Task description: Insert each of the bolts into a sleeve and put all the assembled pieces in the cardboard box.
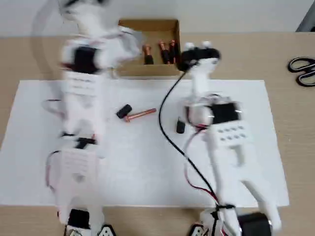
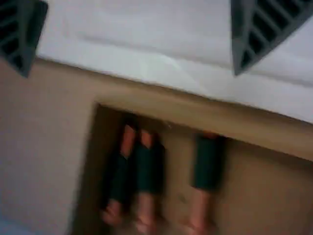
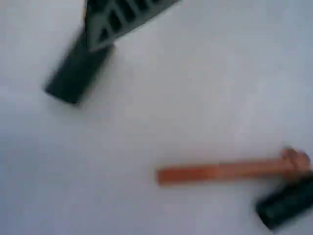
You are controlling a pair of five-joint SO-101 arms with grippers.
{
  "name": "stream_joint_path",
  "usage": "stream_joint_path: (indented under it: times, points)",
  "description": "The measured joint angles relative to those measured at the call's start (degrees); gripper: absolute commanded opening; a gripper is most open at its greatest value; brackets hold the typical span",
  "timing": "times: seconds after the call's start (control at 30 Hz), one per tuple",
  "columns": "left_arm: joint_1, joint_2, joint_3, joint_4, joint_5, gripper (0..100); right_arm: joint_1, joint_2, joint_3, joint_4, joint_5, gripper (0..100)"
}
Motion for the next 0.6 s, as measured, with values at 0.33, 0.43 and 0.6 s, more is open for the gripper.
stream_joint_path:
  times: [0.33, 0.43, 0.6]
  points:
    - [-7.65, -10.46, 28.13, 0.00, 4.40, 25, 0.09, 17.14, -5.19, 0.26, -24.35, 41.3]
    - [-7.65, -10.99, 32.00, 0.00, 5.71, 25, -2.46, 17.32, -9.49, 5.27, -28.66, 41.3]
    - [-7.65, -10.99, 34.20, 0.00, 7.21, 25, -8.62, 17.41, -14.77, 8.35, -30.86, 41.3]
